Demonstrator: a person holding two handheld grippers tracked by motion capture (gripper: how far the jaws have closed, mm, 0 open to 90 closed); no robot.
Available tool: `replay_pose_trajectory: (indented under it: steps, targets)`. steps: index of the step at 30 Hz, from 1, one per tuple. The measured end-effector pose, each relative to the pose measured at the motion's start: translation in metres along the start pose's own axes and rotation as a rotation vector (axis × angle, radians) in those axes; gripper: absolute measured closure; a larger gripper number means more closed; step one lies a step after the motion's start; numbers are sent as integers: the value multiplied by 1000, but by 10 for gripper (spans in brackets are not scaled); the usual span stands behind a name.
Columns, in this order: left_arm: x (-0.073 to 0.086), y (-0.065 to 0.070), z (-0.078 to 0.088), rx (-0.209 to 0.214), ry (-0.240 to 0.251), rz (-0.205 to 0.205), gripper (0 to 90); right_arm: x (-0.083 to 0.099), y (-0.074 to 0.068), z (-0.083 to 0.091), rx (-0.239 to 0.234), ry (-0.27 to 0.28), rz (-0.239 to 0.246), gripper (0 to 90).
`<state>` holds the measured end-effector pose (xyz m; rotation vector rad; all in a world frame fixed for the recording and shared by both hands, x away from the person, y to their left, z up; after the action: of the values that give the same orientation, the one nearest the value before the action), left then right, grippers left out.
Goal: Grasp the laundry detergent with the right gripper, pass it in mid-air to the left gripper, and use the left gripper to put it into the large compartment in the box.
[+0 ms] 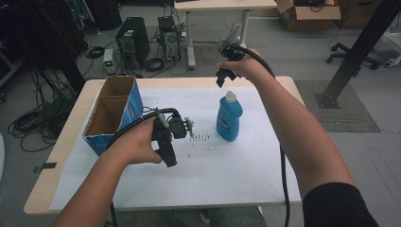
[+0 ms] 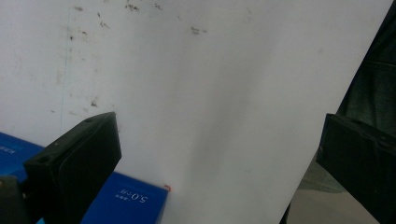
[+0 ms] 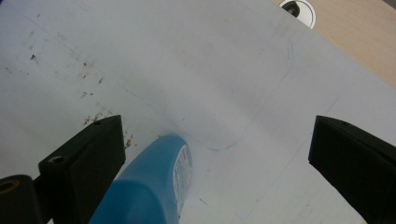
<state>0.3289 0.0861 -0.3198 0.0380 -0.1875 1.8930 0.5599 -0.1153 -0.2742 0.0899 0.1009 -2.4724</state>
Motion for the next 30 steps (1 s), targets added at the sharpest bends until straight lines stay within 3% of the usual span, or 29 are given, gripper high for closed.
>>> replay_pose_trajectory:
  steps: [30]
  targets:
    - [2, 3, 2, -7, -9, 4, 2, 0, -2, 5, -5, 8, 8, 38]
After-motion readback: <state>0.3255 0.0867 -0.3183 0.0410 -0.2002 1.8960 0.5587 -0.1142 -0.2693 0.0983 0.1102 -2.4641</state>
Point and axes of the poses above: each handheld gripper's, and its own axes: z roughly backward along the jaws, x roughly out of its underside, y roughly to its right, the point moved 2 cm from there along -z, roughly forward along the jaws, and after that the axes turned 10 degrees about -y, right-handed, at the moved point
